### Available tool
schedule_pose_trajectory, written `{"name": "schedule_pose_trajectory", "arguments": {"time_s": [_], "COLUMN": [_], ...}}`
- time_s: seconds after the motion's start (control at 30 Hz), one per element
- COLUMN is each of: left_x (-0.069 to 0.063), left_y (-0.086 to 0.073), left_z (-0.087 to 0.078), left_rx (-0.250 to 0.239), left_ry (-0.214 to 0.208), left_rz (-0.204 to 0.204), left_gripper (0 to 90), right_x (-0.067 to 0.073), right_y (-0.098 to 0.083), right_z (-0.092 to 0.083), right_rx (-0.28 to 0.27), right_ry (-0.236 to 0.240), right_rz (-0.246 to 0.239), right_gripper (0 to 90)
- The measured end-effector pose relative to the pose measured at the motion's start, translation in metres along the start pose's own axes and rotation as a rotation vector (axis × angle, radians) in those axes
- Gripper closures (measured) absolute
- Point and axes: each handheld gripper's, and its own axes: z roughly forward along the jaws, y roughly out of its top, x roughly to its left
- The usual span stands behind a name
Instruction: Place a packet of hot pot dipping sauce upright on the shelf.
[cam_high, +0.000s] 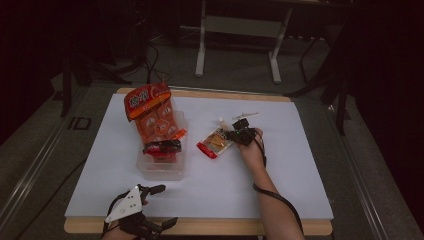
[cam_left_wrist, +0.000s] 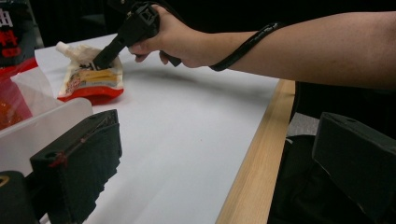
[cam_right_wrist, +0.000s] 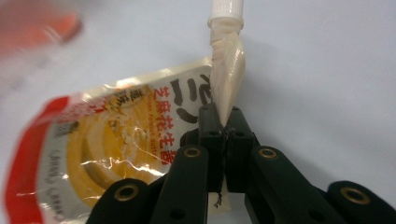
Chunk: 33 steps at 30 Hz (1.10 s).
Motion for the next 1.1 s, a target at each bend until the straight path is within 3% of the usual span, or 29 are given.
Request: {"name": "schedule_pose_trajectory", "arguments": {"time_s": [0.37,0.57,0.8,1.1], "left_x": [0.000,0.000,0.000,0.002], "left_y": [0.002,0.005,0.007,0.012], "left_z": [0.000,-0.002,-0.003,-0.006], "left_rx": [-0.014,-0.004,-0.026,-0.045], "left_ry": [-0.007,-0.005,-0.008,0.012], "left_rz": [0.017,-0.008,-0.010,-0.024], "left_gripper": [4.7,5.1,5.1,5.1], "right_x": [0.012,0.026,0.041,0.050], "right_y": [0.015,0.022,0.029,0.030], "right_z": [-0.036,-0.050,-0.065,-0.090], "right_rx": [-0.104,-0.129,-0.165,-0.186], "right_ry": [0.088,0.125,0.186,0.187], "right_rz": [-0.026,-0.074,-0.105,-0.161], "right_gripper": [89.2,89.4,89.5,89.5]}}
